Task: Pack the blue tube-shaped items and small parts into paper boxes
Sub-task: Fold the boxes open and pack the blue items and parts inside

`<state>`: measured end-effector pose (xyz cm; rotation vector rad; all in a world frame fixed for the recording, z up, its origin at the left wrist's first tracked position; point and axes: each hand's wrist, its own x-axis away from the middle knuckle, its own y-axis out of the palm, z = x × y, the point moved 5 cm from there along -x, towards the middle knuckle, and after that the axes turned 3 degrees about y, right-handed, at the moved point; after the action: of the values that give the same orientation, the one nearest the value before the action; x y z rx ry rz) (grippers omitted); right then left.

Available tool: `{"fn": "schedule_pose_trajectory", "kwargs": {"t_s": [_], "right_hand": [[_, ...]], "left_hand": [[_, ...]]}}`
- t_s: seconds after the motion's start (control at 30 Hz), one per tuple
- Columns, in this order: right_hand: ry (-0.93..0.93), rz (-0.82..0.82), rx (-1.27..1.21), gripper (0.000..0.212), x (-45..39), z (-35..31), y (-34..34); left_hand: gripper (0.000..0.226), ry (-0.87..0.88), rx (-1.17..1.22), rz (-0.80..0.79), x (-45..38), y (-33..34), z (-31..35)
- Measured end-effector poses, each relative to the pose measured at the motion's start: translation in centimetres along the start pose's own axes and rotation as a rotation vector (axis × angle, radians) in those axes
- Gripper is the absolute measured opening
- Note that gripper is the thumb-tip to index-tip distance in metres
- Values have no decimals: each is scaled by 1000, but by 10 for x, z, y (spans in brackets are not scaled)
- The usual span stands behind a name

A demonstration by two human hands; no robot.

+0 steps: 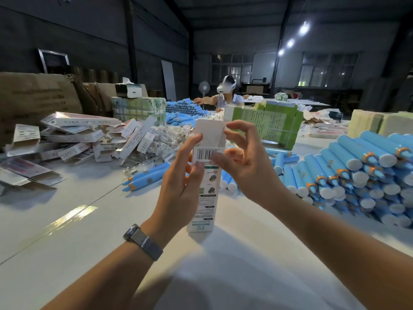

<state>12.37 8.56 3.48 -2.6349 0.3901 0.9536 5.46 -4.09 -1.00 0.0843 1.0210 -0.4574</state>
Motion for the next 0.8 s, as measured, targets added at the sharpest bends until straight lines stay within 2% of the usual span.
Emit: {"fn": "schedule_pose_trajectory", "kwargs": {"t_s": [0.1, 0.2, 0.43, 0.63, 0.8], "right_hand": [[-9, 28, -33, 41, 4, -2, -1], [-51, 41, 36, 38, 3, -8, -4], [-70, 56, 24, 33, 11, -4, -15], [-60, 45, 12, 31, 12, -5, -16], [-71, 27, 24, 26, 14, -9, -13]], "left_hand": [[39, 7, 21, 16, 5, 6, 4], [36, 11, 68, 24, 9, 9, 8], [35, -7, 66, -26, 9, 18, 13], [35, -42, 98, 62, 4, 9, 14], [29, -31, 45, 68, 4, 9, 10]]}}
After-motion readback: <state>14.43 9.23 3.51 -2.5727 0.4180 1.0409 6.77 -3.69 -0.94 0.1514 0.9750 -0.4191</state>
